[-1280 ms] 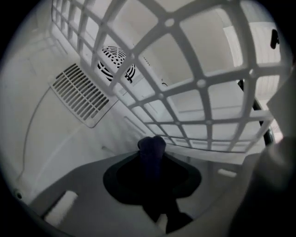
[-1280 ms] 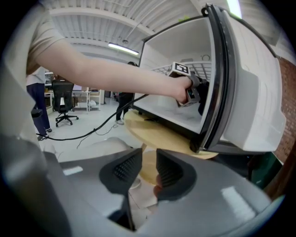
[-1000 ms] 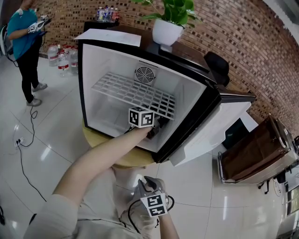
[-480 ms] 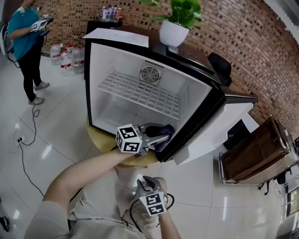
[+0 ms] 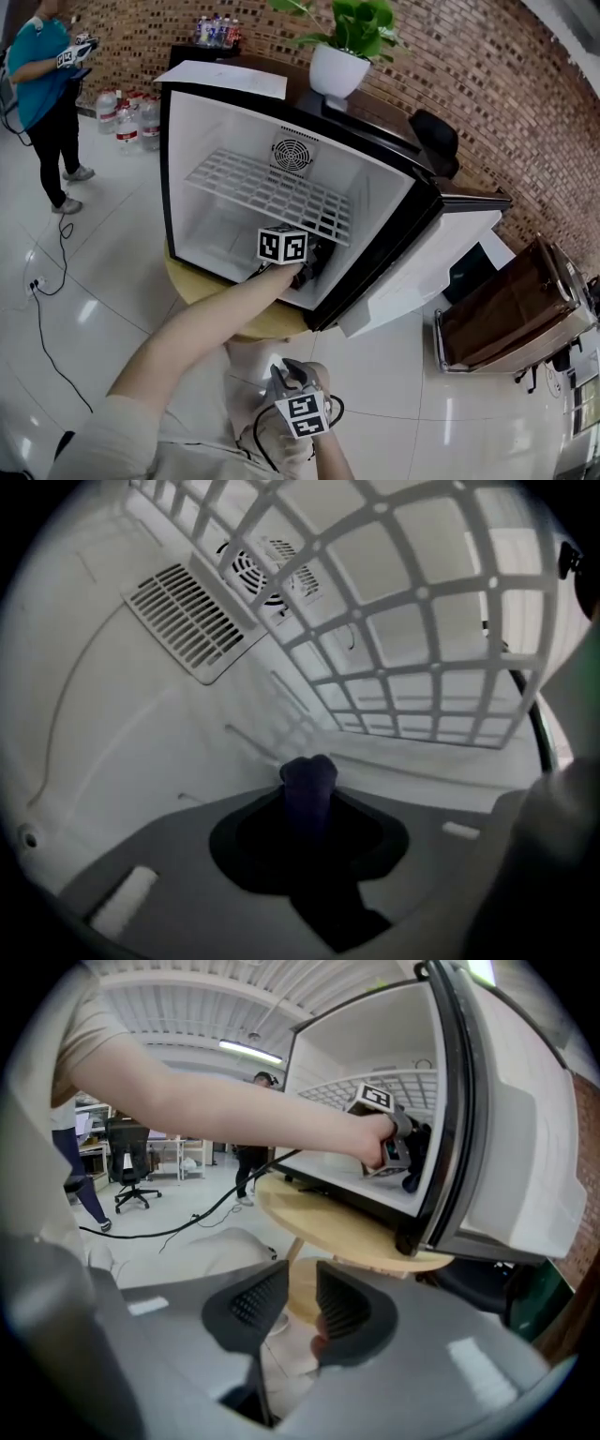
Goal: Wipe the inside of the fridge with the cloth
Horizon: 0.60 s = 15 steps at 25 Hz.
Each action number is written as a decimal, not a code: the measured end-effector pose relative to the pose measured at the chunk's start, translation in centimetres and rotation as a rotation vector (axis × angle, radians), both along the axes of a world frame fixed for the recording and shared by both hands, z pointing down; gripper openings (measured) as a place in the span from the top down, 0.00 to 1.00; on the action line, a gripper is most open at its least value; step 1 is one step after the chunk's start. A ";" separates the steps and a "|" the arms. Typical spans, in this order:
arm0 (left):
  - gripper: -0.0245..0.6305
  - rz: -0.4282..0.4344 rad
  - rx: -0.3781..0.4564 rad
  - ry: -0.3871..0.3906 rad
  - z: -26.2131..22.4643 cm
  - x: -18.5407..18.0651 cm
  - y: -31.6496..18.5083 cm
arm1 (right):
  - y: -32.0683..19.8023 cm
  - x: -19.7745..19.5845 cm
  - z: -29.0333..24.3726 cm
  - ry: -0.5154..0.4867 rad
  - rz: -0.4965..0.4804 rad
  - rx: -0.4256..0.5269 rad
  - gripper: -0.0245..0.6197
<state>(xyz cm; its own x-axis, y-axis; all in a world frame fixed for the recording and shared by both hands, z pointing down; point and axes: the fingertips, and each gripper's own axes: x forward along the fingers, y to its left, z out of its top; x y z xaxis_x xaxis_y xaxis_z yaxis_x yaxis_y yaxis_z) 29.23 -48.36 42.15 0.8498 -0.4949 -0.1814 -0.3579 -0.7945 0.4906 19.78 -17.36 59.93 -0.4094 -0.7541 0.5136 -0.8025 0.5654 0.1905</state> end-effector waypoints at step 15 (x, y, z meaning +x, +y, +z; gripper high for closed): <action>0.82 0.301 0.118 0.041 -1.0 -3.9 16.2 | 0.8 -1.5 0.5 0.032 -0.043 -0.013 0.81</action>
<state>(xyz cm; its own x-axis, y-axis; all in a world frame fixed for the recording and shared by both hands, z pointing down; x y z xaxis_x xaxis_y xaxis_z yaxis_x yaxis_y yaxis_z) 25.29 -32.13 41.11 0.9454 -0.1963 -0.2601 -0.0804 -0.9140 0.3978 18.27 -16.56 60.44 -0.4245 -0.7293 0.5366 -0.7711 0.6018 0.2079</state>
